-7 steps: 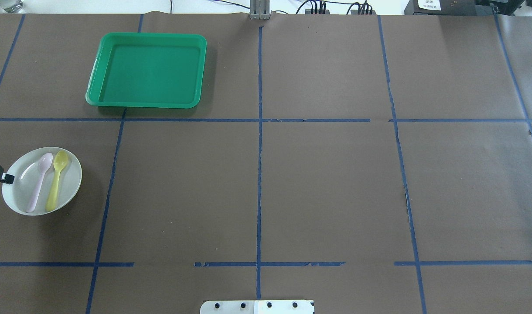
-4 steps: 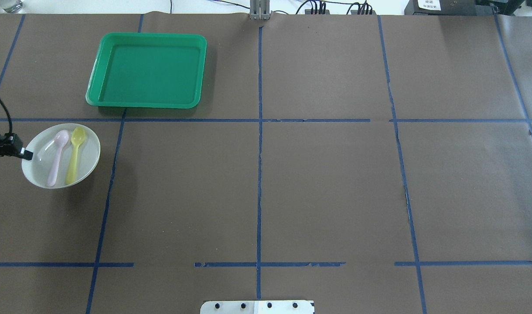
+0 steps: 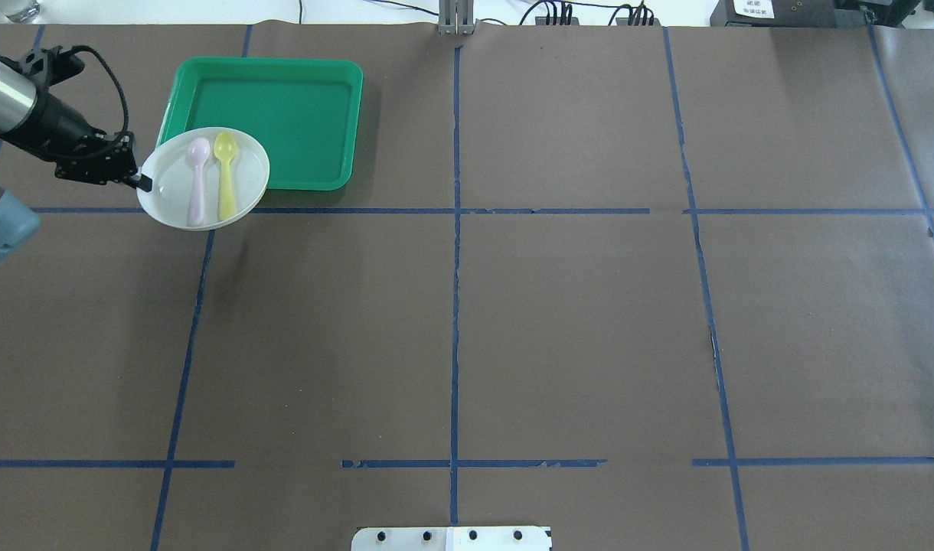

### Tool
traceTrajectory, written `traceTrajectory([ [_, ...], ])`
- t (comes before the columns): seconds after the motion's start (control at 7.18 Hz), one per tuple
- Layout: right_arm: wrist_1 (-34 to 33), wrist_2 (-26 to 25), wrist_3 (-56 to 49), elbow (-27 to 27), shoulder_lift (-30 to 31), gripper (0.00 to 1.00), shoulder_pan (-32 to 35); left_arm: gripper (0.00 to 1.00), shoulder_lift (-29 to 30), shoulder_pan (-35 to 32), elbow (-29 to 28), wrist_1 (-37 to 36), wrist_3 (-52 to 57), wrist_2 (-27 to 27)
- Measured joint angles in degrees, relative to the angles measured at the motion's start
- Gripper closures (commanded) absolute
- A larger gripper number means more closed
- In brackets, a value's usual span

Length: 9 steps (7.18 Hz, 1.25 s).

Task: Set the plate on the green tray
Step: 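Carry the plate with the left gripper onto the green tray, then open the left gripper and withdraw it away from the tray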

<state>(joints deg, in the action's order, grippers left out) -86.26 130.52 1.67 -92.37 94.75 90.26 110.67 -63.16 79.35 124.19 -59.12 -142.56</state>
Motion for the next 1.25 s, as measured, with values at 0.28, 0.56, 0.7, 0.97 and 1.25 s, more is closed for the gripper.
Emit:
traceTrajectory([
  [0.28, 0.01, 0.0, 0.0, 0.0, 0.0, 0.0, 0.0, 1.0, 6.3, 0.21, -7.75, 4.26, -6.19, 4.07],
  [0.56, 0.03, 0.0, 0.0, 0.0, 0.06, 0.0, 0.0, 1.0, 9.91, 0.54, -17.71, 14.14, -12.34, 9.4],
  [0.7, 0.02, 0.0, 0.0, 0.0, 0.08, 0.0, 0.0, 1.0, 10.81, 0.96, -20.3, 16.12, -13.49, 10.92],
  [0.97, 0.0, 0.0, 0.0, 0.0, 0.04, 0.0, 0.0, 1.0, 11.32, 2.12, -21.97, 17.31, -14.94, 11.76],
  [1.25, -0.03, 0.0, 0.0, 0.0, 0.05, 0.0, 0.0, 0.01, 11.37, 3.02, -22.27, 17.76, -15.38, 11.85],
])
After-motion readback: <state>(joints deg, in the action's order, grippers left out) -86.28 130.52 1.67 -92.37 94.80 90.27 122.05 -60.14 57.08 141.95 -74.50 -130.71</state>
